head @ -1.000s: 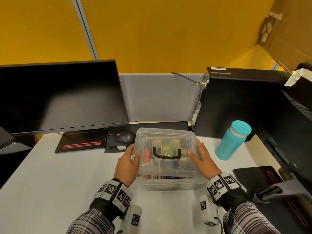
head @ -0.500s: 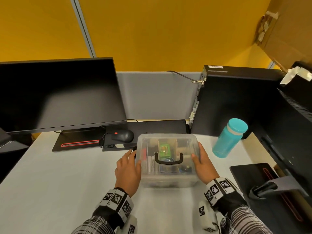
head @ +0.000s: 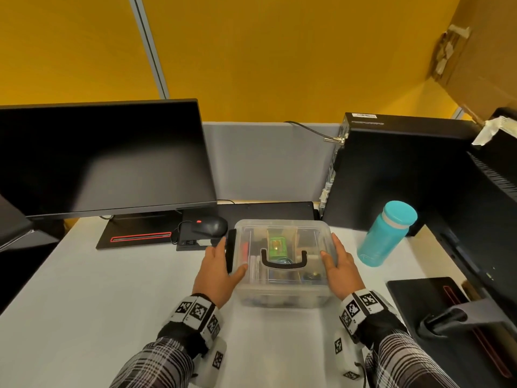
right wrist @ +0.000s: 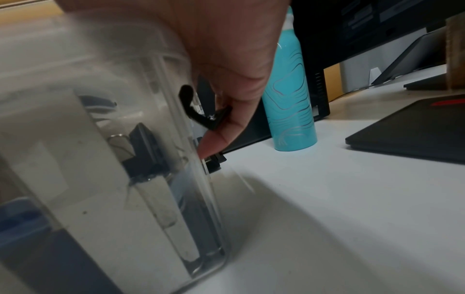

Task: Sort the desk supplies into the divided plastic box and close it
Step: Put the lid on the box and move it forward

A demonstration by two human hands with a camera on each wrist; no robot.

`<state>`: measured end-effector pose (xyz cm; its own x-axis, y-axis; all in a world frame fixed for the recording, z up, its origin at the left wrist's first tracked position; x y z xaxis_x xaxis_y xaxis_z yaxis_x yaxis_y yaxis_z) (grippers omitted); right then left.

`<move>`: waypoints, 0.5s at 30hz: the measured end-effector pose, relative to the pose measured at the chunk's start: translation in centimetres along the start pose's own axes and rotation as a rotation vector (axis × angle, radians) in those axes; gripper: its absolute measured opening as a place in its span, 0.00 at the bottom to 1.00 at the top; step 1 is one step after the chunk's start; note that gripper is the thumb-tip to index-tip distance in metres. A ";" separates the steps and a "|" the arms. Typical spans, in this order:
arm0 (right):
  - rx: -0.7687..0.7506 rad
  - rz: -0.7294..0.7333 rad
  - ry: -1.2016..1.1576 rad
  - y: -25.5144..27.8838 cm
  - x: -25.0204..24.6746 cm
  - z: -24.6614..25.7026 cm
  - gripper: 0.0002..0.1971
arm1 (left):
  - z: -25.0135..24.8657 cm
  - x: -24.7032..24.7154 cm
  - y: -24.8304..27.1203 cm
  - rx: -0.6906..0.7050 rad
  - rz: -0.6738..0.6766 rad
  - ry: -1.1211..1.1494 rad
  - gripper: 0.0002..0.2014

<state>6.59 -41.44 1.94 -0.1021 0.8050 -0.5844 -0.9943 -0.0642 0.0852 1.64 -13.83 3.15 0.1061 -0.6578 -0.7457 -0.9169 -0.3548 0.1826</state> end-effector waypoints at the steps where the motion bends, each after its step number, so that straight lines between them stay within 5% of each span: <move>1: 0.000 0.000 -0.001 0.0 0.0 0.0 0.28 | -0.2 0.1 -0.1 -0.018 0.035 0.010 0.38; 3: 0.001 0.002 0.000 0.0 0.0 0.1 0.29 | -0.6 0.2 -0.4 -0.077 0.094 0.036 0.36; 9: 0.003 0.030 0.016 0.0 0.0 0.1 0.30 | -1.3 1.6 -1.1 -0.221 0.138 0.175 0.53; 15: 0.010 0.035 0.062 -0.3 0.0 0.0 0.29 | -1.9 1.9 -0.7 -0.224 0.112 0.222 0.48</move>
<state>6.85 -41.42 1.87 -0.1391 0.7645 -0.6294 -0.9897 -0.0860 0.1143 3.23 -16.11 2.84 0.1131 -0.8209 -0.5597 -0.8226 -0.3933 0.4106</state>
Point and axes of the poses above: each hand's wrist, its own y-axis away from the middle knuckle, its own x-axis out of the palm, z = x × y, the point moved 4 cm from there along -y, towards the middle knuckle, and after that the axes turned 9 degrees about -x, right-handed, at the moved point
